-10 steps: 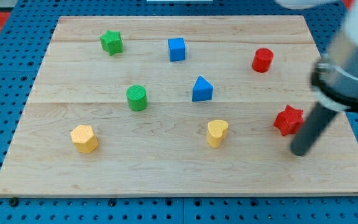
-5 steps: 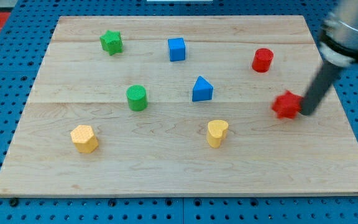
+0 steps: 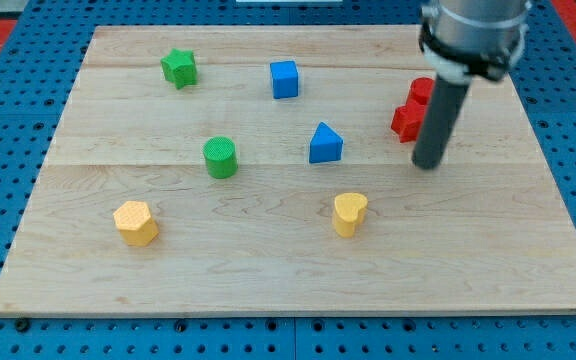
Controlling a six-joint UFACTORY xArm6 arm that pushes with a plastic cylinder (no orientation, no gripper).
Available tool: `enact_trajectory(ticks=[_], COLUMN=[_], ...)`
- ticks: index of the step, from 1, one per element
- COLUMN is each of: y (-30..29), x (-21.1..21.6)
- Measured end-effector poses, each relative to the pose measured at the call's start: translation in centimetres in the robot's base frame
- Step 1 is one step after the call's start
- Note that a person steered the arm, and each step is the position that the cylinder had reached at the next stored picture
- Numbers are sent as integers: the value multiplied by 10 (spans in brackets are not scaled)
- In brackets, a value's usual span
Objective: Make a group of yellow blocks and red blocks towards center right
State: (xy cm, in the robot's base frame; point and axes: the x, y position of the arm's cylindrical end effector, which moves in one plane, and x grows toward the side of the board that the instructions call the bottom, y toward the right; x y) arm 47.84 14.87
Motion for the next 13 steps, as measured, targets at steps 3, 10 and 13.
enact_trajectory(ticks=[3, 10, 13], y=[-87, -214, -347], x=[14, 52, 82])
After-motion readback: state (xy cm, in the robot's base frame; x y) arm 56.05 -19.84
